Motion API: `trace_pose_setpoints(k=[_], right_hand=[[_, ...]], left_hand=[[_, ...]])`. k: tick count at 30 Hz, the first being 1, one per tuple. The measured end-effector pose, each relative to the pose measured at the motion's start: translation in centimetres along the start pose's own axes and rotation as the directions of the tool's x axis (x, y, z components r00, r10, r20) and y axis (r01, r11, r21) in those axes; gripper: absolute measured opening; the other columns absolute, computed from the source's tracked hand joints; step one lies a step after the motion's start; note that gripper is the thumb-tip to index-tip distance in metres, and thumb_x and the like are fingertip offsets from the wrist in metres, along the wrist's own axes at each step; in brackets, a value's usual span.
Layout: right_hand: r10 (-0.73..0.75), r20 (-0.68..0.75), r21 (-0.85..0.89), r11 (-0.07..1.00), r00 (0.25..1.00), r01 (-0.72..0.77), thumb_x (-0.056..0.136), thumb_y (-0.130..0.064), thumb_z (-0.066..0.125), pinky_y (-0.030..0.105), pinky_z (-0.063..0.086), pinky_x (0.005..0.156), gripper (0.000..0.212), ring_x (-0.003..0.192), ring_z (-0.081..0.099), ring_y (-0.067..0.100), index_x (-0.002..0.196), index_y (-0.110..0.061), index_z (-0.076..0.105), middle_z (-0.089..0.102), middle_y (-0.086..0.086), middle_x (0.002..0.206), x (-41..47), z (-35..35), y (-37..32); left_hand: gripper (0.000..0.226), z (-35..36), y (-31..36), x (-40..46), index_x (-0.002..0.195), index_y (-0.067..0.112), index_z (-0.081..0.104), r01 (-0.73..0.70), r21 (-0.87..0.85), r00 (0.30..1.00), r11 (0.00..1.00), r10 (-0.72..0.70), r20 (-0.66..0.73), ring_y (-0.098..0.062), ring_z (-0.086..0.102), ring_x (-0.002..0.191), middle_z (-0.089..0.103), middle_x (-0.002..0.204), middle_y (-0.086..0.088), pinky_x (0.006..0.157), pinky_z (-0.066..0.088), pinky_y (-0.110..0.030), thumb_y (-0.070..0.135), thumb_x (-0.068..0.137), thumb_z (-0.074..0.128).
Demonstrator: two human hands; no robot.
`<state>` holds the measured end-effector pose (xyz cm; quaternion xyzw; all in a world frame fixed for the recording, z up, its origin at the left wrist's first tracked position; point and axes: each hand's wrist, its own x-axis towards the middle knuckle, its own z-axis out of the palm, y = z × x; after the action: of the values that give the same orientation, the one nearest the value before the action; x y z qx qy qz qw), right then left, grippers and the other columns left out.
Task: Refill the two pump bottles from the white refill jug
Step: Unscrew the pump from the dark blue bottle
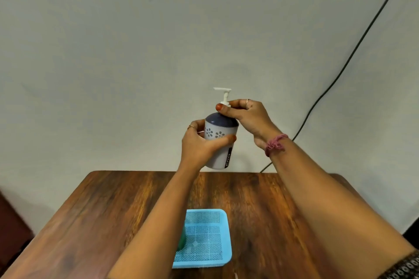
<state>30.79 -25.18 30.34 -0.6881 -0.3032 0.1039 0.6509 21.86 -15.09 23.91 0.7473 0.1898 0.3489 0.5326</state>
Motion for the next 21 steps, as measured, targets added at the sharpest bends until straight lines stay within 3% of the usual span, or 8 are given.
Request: trace_pose_setpoints(k=[5,7,10,13,17,21], right_hand=[[-0.020,0.095,0.048,0.999,0.995,0.015,0.079,-0.029,0.074,0.019,0.049,0.075,0.020,0.087,0.067,0.010,0.091,-0.013,0.074,0.074,0.001,0.092,0.4,-1.5,-0.7],[-0.041,0.171,0.058,0.998,0.984,0.032,0.084,-0.028,0.068,0.015,0.048,0.080,0.022,0.093,0.066,0.007,0.100,-0.014,0.074,0.074,0.000,0.099,0.5,-2.3,-1.1],[-0.055,0.224,0.048,0.998,0.973,0.045,0.087,-0.028,0.065,0.004,0.044,0.075,0.028,0.096,0.064,-0.003,0.113,-0.017,0.068,0.071,-0.005,0.106,0.4,-2.9,-2.2],[-0.100,0.121,-0.046,0.993,0.988,0.106,0.073,-0.040,0.077,0.016,0.050,0.078,0.046,0.094,0.066,0.006,0.111,-0.017,0.065,0.070,-0.004,0.101,0.2,-2.7,-3.3],[-0.123,0.038,-0.123,0.984,0.992,0.127,0.066,-0.034,0.085,0.012,0.050,0.063,0.035,0.077,0.065,0.003,0.089,-0.020,0.063,0.068,-0.007,0.085,-0.1,-1.7,-3.6],[-0.086,0.140,-0.071,0.993,0.986,0.097,0.077,-0.022,0.078,0.015,0.051,0.072,0.030,0.092,0.067,0.010,0.103,-0.010,0.070,0.073,-0.002,0.097,0.0,-2.1,-4.1]], left_hand=[[0.046,0.0,1.4,-0.4,0.105,0.016,0.060,0.065,-0.163,0.993,0.984,-0.049,0.105,-0.018,0.069,0.085,0.070,0.096,-0.002,0.068,0.058,-0.025,0.027,0.067,0.084],[0.044,-0.1,1.9,-0.2,0.104,0.016,0.061,0.048,-0.175,0.993,0.983,-0.027,0.116,-0.017,0.070,0.084,0.070,0.095,-0.002,0.067,0.058,-0.025,0.026,0.068,0.084],[0.055,0.1,2.5,0.1,0.108,0.017,0.057,0.006,-0.106,0.998,0.994,0.001,0.065,-0.012,0.067,0.084,0.067,0.096,0.002,0.066,0.055,-0.022,0.032,0.064,0.086],[0.062,0.5,2.9,0.3,0.107,0.019,0.054,-0.013,-0.094,1.000,0.995,0.013,0.008,-0.010,0.065,0.085,0.064,0.097,0.004,0.068,0.055,-0.023,0.036,0.059,0.088],[0.062,0.6,3.3,0.0,0.105,0.019,0.052,-0.054,-0.043,0.998,0.998,0.053,-0.024,-0.006,0.061,0.082,0.060,0.093,0.007,0.067,0.053,-0.022,0.037,0.058,0.088],[0.060,0.0,3.6,-0.1,0.108,0.018,0.052,-0.046,-0.059,0.999,0.997,0.046,0.001,-0.007,0.061,0.084,0.061,0.097,0.005,0.067,0.052,-0.021,0.034,0.061,0.087]])
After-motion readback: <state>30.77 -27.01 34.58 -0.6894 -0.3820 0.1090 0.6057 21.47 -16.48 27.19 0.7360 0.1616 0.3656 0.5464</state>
